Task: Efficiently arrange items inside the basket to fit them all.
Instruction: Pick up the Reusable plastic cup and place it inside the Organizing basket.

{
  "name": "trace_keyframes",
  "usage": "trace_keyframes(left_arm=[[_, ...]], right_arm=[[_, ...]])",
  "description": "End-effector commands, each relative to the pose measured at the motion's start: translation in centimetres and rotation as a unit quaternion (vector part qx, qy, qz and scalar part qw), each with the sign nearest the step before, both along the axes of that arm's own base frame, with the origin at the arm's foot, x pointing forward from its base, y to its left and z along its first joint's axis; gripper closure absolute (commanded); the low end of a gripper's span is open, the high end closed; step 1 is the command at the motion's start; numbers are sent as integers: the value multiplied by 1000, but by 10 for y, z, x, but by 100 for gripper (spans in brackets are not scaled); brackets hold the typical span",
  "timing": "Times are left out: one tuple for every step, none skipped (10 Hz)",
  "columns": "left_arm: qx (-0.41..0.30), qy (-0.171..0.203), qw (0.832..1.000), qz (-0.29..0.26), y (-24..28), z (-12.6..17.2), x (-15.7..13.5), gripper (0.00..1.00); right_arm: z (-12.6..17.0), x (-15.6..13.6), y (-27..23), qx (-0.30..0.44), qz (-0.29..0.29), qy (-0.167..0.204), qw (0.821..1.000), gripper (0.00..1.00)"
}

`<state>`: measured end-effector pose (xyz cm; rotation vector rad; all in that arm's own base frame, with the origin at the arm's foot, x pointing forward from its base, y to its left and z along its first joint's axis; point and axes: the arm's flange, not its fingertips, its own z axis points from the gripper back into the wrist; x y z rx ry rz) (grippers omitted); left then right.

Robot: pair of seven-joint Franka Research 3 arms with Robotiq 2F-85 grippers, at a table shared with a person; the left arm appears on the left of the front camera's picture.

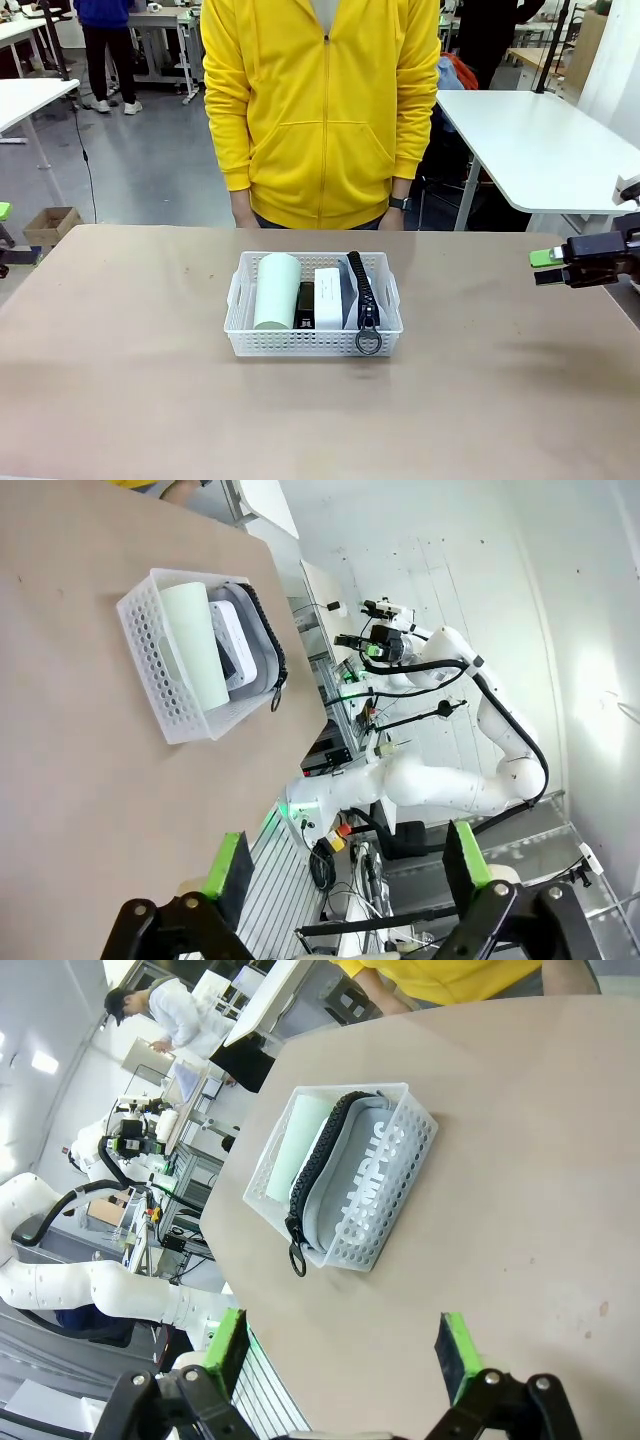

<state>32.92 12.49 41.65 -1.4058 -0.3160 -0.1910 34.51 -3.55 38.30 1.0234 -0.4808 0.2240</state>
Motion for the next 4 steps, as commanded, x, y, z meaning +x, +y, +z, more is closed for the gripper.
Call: trace_keyframes(left_arm=[[-7, 6, 1000, 11, -4, 1, 1, 0], [-7, 6, 1000, 11, -4, 1, 1, 0], [-7, 6, 1000, 11, -4, 1, 1, 0], [-7, 6, 1000, 11, -4, 1, 1, 0]], right_arm=[[3, 0, 1, 1, -2, 7, 1000, 0], [3, 0, 1, 1, -2, 7, 1000, 0], [3, 0, 1, 1, -2, 7, 1000, 0], [3, 0, 1, 1, -2, 7, 1000, 0]])
